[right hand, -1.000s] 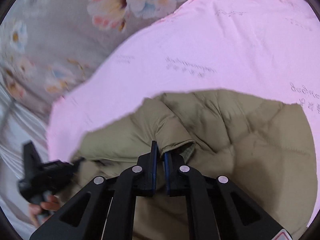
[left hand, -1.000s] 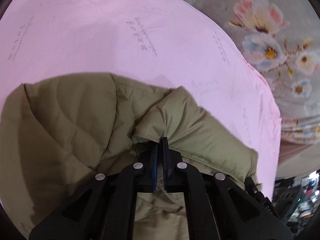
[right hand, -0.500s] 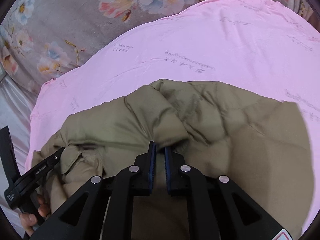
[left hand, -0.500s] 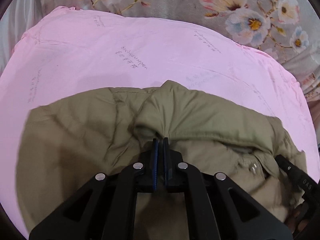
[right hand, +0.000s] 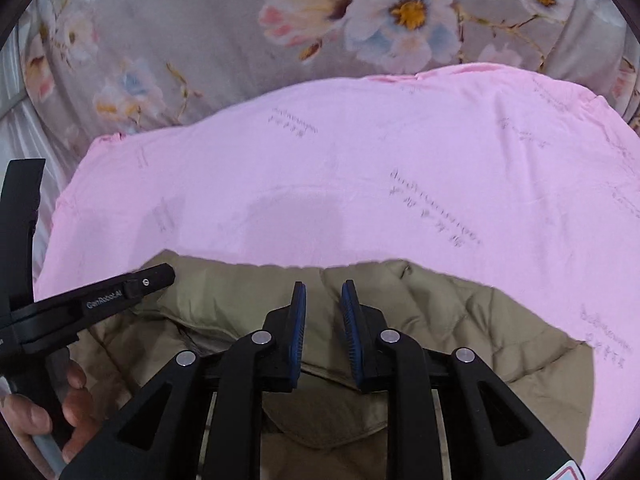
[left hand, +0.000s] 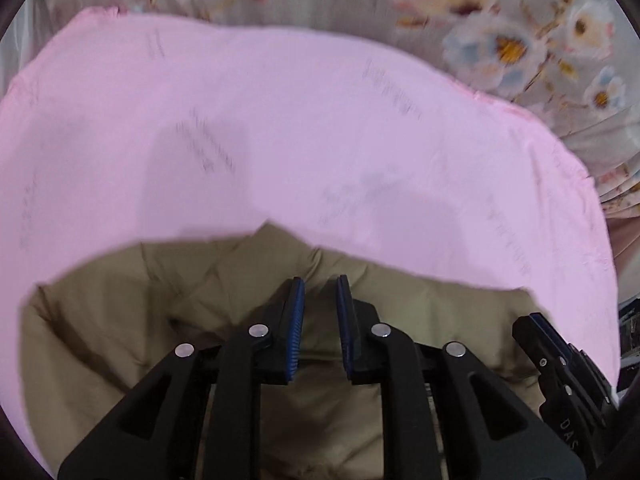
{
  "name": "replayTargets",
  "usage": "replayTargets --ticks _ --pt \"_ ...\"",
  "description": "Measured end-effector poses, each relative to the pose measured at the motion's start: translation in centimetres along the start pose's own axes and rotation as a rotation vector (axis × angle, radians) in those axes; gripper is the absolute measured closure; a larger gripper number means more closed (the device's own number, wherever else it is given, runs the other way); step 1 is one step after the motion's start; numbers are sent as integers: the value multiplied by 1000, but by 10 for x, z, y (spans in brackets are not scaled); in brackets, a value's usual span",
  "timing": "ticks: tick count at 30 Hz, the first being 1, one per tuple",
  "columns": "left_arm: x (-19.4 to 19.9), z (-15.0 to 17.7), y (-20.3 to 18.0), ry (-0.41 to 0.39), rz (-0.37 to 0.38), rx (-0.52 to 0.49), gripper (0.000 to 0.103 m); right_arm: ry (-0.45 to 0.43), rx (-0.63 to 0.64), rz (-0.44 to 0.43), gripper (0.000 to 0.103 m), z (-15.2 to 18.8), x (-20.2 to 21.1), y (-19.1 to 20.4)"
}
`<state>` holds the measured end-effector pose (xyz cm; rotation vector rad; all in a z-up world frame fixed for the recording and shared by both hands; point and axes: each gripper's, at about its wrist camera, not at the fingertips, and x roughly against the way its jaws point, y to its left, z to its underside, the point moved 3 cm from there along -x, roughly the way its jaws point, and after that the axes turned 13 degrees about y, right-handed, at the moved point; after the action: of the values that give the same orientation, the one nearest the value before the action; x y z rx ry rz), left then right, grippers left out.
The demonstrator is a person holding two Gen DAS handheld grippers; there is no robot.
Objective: Fold large clothes
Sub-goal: 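Release the folded jacket with both grippers and lift them away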
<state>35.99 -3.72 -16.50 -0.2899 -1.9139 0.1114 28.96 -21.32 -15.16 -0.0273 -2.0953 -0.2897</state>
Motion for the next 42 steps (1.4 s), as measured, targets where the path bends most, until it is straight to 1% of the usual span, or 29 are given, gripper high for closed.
replayTargets --ticks 2,4,9,13,25,31,34,35,36,37,38,39,40,41,42 --pt "-6 10 -1 -62 -13 -33 88 -11 -8 -19 83 9 -11 -2" --pt "-8 18 -6 -102 -49 -59 88 -15 -24 -24 83 11 -13 -4" --pt "-13 24 -11 -151 -95 -84 88 -20 -5 26 83 13 -17 2" --pt "-11 25 -11 -162 -107 -89 88 -18 -5 29 83 13 -18 3" --pt "-10 24 -11 -167 -100 -85 88 -13 -18 11 83 12 -18 1" --pt "-11 23 -12 -168 -108 -84 88 -6 -47 -35 84 10 -20 -6" --pt "-10 23 -9 -168 -86 -76 87 -7 -79 -99 84 10 -18 -13" --pt "-9 23 -6 -168 -64 -68 87 -10 -91 -119 84 12 -13 -16" --pt "-5 26 -1 -165 -37 -58 86 -10 -106 -121 83 15 -7 -19" --pt "2 30 4 -159 -26 -53 86 -9 -130 -115 83 23 6 -25" --pt "15 40 13 -152 -14 -53 84 -16 -153 -129 76 32 23 -31" --pt "28 50 19 -157 12 -57 70 -35 -172 -164 62 46 46 -40" --pt "45 65 30 -164 49 -68 60 -50 -180 -190 55 59 67 -49" --pt "61 79 40 -176 62 -77 42 -59 -180 -202 48 72 88 -58" --pt "83 101 57 -198 59 -89 32 -59 -173 -198 47 94 108 -71"
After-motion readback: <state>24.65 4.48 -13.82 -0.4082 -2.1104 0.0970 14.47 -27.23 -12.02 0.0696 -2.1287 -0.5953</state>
